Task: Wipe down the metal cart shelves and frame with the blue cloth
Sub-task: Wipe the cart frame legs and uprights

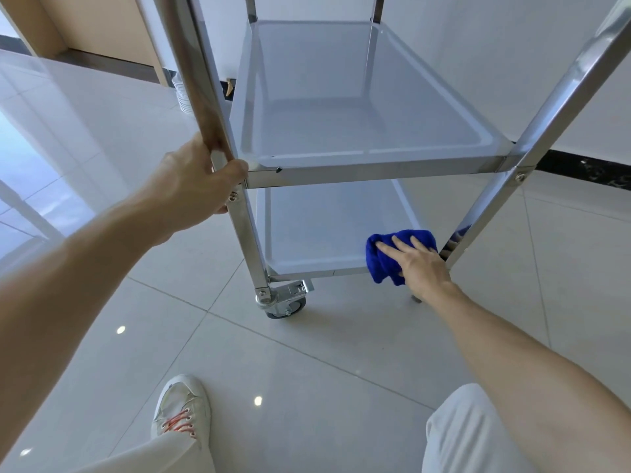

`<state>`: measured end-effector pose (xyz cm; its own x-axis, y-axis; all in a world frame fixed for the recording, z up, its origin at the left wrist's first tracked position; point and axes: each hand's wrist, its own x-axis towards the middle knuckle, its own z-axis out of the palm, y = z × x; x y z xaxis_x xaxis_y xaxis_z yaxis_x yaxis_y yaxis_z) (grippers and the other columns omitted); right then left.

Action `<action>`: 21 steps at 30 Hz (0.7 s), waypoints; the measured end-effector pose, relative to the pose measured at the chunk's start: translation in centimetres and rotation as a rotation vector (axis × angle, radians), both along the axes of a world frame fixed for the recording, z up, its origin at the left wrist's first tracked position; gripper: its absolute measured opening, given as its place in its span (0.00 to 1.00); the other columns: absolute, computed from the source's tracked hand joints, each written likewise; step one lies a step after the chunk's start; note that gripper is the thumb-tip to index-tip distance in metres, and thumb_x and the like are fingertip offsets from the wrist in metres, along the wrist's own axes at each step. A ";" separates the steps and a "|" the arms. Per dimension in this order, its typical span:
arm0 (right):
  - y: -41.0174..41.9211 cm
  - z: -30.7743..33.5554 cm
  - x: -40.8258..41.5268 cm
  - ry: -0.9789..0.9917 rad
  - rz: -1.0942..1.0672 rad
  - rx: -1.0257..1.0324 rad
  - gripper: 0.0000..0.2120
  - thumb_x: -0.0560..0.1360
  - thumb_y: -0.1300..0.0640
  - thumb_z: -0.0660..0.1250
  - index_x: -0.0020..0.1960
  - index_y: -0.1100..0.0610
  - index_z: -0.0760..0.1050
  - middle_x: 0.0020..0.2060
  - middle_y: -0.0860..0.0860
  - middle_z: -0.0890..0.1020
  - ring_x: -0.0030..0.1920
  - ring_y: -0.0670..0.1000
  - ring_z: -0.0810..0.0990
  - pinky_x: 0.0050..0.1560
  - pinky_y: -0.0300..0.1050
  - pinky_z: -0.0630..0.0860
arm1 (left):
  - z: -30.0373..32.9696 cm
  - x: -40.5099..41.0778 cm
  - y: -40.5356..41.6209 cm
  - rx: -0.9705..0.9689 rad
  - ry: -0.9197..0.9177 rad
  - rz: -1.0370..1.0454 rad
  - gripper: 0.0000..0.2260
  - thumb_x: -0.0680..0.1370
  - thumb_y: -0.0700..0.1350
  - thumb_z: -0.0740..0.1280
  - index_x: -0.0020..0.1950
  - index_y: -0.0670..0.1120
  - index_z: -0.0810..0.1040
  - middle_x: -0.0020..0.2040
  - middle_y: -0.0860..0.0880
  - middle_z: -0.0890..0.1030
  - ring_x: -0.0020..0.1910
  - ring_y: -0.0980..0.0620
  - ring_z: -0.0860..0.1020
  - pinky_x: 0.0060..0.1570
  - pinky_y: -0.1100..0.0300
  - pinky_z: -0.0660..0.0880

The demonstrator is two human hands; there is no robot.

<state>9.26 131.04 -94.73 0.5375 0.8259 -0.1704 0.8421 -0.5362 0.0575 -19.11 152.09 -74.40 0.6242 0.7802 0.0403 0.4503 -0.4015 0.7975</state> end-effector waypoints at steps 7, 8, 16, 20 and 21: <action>-3.2 2.8 0.7 0.715 -0.238 0.614 0.27 0.80 0.61 0.65 0.67 0.32 0.70 0.61 0.39 0.79 0.59 0.46 0.77 0.53 0.38 0.71 | -0.1 0.1 0.7 0.012 0.021 0.023 0.13 0.80 0.49 0.64 0.63 0.48 0.74 0.55 0.44 0.81 0.52 0.45 0.82 0.50 0.47 0.82; -4.1 3.6 0.8 0.834 -0.253 0.698 0.27 0.79 0.61 0.66 0.63 0.28 0.72 0.59 0.37 0.81 0.59 0.44 0.79 0.53 0.34 0.73 | 0.0 0.2 0.6 0.014 0.024 0.024 0.13 0.80 0.49 0.64 0.64 0.47 0.73 0.56 0.43 0.81 0.52 0.45 0.82 0.50 0.47 0.82; -11.7 6.4 1.6 1.434 -0.379 1.086 0.19 0.75 0.59 0.70 0.65 0.48 0.78 0.63 0.55 0.81 0.61 0.59 0.82 0.54 0.53 0.82 | 0.9 0.1 -0.7 0.508 0.557 0.190 0.31 0.76 0.70 0.47 0.54 0.45 0.72 0.36 0.43 0.75 0.37 0.40 0.75 0.37 0.51 0.73; -14.4 9.0 2.3 1.465 -0.341 1.193 0.19 0.78 0.62 0.66 0.67 0.53 0.76 0.65 0.59 0.80 0.63 0.61 0.80 0.55 0.54 0.81 | 2.8 -0.1 -1.7 0.769 0.738 0.091 0.37 0.72 0.71 0.36 0.31 0.48 0.74 0.27 0.50 0.75 0.26 0.49 0.76 0.32 0.57 0.77; -15.0 10.0 2.6 1.473 -0.338 1.247 0.19 0.78 0.62 0.65 0.68 0.54 0.76 0.65 0.59 0.79 0.64 0.60 0.80 0.55 0.53 0.81 | 3.2 0.2 -2.2 0.813 0.710 0.075 0.36 0.73 0.71 0.37 0.30 0.49 0.74 0.25 0.52 0.75 0.24 0.51 0.76 0.30 0.58 0.76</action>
<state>11.91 116.01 -84.77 0.6806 0.7303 -0.0588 -0.2569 0.1627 -0.9526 -18.88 149.88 -71.19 0.6608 0.7202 0.2113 0.7500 -0.6446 -0.1484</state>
